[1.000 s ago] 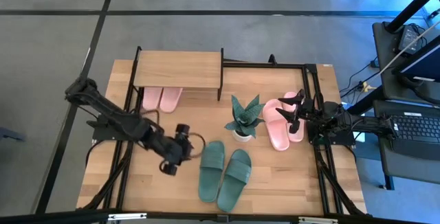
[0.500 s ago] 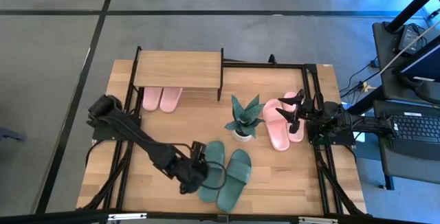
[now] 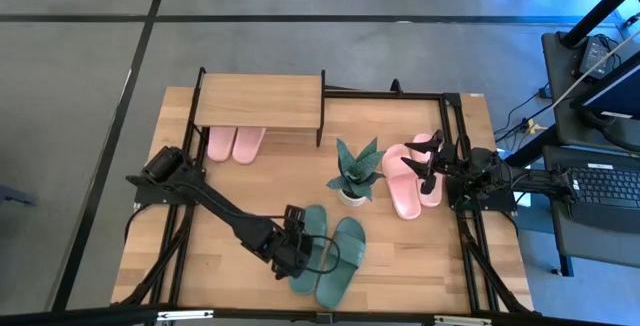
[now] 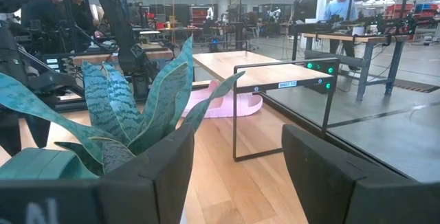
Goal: Pick and place slides into the shelf
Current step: Put the green slipper on the shelf
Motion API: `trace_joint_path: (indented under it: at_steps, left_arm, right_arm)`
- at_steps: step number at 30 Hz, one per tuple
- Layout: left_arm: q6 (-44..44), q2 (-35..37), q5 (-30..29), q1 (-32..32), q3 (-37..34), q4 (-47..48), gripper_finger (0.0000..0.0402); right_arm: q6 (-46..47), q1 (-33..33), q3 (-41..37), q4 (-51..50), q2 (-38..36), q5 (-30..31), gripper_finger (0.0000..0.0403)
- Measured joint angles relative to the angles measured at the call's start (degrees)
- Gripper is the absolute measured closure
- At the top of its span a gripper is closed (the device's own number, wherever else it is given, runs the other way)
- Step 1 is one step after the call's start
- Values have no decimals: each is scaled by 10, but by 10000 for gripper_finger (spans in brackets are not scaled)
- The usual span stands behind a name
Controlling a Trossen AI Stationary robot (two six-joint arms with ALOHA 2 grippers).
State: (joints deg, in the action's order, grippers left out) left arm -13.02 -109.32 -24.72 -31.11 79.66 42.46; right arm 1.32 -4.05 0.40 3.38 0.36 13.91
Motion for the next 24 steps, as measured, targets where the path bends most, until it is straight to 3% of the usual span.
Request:
trace_joint_path:
  at_steps: [24]
  left_arm:
    - [-14, -20, 12, 28, -5, -9, 212]
  right_arm:
    - [0, 0, 0, 0, 0, -2, 182]
